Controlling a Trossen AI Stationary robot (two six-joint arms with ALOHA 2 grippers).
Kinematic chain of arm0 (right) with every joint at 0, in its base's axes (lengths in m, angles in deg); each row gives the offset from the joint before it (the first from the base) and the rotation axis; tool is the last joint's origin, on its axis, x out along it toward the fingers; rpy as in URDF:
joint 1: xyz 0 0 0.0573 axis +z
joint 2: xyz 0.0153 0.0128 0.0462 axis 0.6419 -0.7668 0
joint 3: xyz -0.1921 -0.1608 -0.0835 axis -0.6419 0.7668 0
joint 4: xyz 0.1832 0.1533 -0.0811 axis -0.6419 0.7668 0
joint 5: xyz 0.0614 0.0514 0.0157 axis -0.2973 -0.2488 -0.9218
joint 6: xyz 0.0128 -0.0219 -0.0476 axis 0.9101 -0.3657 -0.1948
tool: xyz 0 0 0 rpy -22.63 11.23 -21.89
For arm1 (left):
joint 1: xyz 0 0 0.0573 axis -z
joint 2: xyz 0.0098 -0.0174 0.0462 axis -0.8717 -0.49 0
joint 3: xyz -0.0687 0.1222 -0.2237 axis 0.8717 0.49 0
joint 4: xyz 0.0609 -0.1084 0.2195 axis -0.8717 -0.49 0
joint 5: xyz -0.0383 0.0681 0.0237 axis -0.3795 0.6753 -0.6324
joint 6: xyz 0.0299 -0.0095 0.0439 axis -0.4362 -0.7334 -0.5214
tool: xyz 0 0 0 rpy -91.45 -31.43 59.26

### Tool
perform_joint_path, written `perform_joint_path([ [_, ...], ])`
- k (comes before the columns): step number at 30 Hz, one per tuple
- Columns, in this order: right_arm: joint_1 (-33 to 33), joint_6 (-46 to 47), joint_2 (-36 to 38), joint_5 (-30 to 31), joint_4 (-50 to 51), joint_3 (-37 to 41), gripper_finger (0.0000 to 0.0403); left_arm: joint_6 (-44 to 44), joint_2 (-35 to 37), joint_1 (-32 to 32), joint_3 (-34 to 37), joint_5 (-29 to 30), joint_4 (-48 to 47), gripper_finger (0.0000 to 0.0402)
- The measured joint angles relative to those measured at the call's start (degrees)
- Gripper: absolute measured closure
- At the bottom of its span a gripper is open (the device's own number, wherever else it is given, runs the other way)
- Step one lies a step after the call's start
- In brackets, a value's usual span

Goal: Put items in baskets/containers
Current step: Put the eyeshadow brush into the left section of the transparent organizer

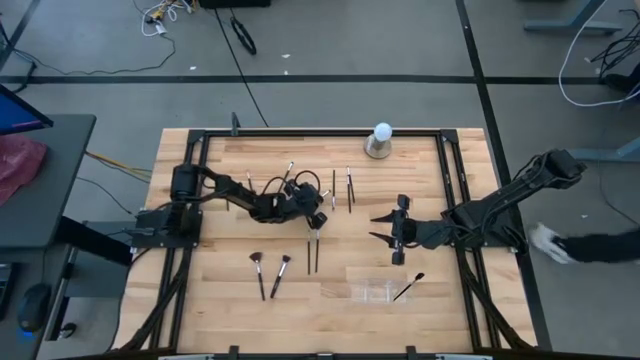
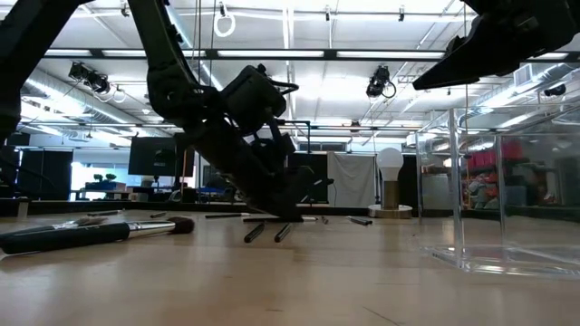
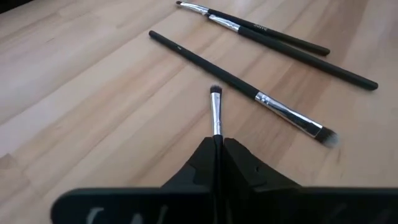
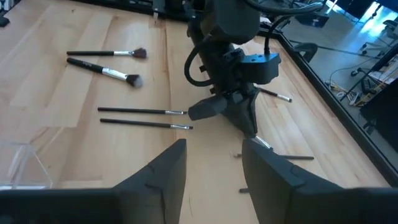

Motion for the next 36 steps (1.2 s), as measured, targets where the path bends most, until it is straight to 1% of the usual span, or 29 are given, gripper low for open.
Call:
perform_joint_path([
  [6, 0.02, -0.16, -0.35, -5.44, 0.00, 0.00, 0.0245, -3.45, 5.08, 0.04, 0.58, -2.17, -2.71, 0.0390],
  [8, 0.02, -0.14, -0.50, -6.37, -1.37, 0.68, 0.0245, -4.79, 6.98, 0.09, 0.58, -3.15, -2.72, 0.0390],
  [12, -0.08, -0.53, -0.76, -6.41, -10.39, 6.15, 0.0245, -6.69, 11.17, 0.09, 0.29, -5.28, -0.40, 0.0390],
  [15, -0.84, -0.25, -0.76, -6.44, -20.72, 11.92, 0.0245, -7.87, 13.48, 0.61, 0.47, -7.59, 2.27, 0.0389],
  [17, -1.89, 0.99, -0.79, -6.41, -26.76, 15.10, 0.0245, -8.73, 14.88, 1.16, 0.41, -10.91, 6.42, 0.0389],
  [19, -3.08, 2.29, -0.74, -6.41, -31.79, 17.36, 0.0245, -9.30, 15.29, 1.64, 0.32, -16.13, 11.76, 0.0388],
  [22, -4.76, 1.73, -0.74, -7.94, -35.18, 18.91, 0.0245, -9.20, 15.18, 2.56, 0.35, -24.33, 19.81, 0.0388],
  [26, -6.20, -2.00, -0.76, -11.65, -38.82, 19.04, 0.0245, -7.64, 15.03, 3.97, 0.28, -29.88, 24.78, 0.0387],
  [30, -6.98, -6.25, -0.75, -13.48, -45.07, 19.04, 0.0245, -7.40, 15.03, 5.48, 0.28, -30.92, 27.02, 0.0387],
  [36, -8.53, -5.96, -1.61, -14.05, -50.07, 19.04, 0.0245, -8.19, 15.01, 6.71, 0.28, -30.76, 29.60, 0.0386],
])
